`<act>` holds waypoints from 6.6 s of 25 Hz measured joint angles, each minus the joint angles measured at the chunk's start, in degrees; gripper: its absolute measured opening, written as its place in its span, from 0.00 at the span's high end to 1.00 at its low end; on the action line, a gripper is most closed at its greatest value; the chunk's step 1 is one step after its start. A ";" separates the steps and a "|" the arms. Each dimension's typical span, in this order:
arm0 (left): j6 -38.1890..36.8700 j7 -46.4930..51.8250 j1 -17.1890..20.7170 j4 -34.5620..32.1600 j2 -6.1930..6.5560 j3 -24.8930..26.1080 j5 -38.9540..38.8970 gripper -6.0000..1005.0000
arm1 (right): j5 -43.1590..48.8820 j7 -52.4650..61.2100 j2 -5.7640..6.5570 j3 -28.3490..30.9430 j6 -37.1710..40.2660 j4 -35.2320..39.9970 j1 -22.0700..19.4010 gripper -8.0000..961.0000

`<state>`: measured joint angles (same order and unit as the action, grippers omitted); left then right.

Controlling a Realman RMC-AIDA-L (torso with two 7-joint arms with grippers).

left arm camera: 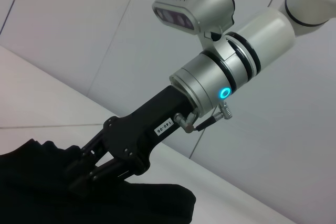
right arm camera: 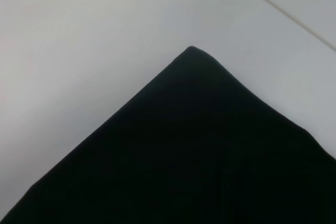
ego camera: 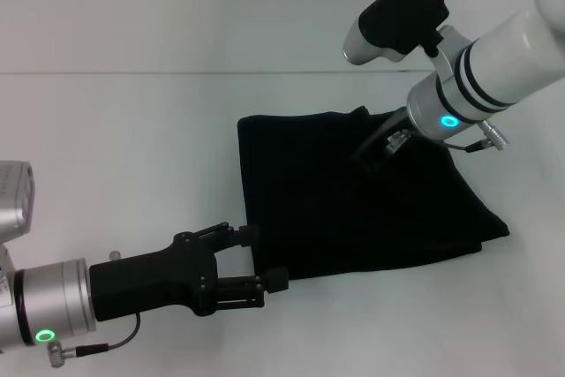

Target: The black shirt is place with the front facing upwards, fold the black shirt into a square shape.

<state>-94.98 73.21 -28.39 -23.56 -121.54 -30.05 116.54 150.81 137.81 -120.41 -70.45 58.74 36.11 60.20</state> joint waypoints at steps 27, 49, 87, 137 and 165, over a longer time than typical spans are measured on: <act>0.08 -0.01 -0.06 0.00 -0.10 -0.01 -0.27 0.05 | -11.34 -0.16 1.34 13.56 4.61 6.18 -8.36 0.98; 0.40 0.47 -0.92 0.00 -0.10 0.27 -0.42 0.05 | -29.17 -9.08 4.53 25.12 -4.31 -2.47 -20.95 0.98; 0.43 8.79 -2.50 0.87 0.79 0.46 -0.54 0.06 | -49.40 -55.51 3.11 38.43 12.76 -6.57 -34.29 0.34; 32.06 58.56 -13.91 5.87 1.79 -5.90 -0.62 0.05 | -39.28 -96.85 0.50 43.83 25.74 -18.39 -40.76 0.02; 42.30 57.94 -17.92 6.31 -2.26 -10.56 -0.97 0.10 | -39.63 -96.89 0.44 44.26 25.91 -18.44 -40.67 0.02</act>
<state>-52.68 131.16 -46.31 -17.24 -123.80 -40.61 115.58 111.18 40.92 -119.97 -26.19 84.66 17.66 19.54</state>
